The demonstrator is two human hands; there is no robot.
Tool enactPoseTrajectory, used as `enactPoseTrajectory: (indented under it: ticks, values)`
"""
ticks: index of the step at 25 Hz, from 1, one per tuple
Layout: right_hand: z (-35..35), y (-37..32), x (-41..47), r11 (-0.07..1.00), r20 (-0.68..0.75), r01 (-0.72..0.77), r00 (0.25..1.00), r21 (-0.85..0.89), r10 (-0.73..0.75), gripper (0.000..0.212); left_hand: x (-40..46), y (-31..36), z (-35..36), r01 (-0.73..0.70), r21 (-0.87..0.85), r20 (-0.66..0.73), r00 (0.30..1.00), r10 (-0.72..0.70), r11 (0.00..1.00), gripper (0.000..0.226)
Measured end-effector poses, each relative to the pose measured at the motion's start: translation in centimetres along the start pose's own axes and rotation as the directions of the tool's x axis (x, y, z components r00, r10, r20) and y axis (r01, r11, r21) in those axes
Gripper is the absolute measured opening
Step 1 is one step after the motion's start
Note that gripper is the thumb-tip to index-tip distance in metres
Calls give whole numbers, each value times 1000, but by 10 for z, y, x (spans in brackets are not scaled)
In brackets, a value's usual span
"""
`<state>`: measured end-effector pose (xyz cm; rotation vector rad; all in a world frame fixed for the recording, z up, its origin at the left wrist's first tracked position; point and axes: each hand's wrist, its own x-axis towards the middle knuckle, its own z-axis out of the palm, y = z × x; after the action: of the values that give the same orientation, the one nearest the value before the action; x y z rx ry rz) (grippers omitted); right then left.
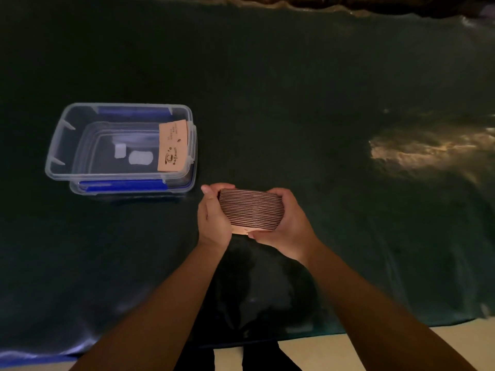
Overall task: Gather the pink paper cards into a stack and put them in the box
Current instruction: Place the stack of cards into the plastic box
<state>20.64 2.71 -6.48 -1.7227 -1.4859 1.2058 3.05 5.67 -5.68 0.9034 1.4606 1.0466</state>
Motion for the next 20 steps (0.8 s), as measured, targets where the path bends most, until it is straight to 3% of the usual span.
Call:
enactPoseTrajectory:
  ticks: [5,7,10,11,13,16,20]
  values:
    - [-20,-22,-5,993,1,-39,999,110,40,92,-2,21,-16,-71,-61,208,975,82,996,60]
    - [-27,-36,-4,978,1,-46,999,201,47,90,0,39,-23,2,-131,257,966,32,991,63]
    - [-31,-59,-2,916,25,-92,996,391,89,91,0,61,-30,145,-255,320,946,-58,956,101]
    - [-30,-67,-3,890,43,-117,993,441,110,90,-3,64,-31,173,-259,347,935,-76,950,104]
    - [-27,-83,-3,837,90,-167,986,520,141,87,-13,69,-28,188,-241,390,917,-82,952,87]
    - [-22,-105,-3,787,152,-225,974,574,168,94,-27,76,-28,227,-318,359,928,-105,920,77]
    - [-8,-144,-1,807,202,-234,969,543,145,96,-32,100,-50,178,-397,249,965,-80,901,76]
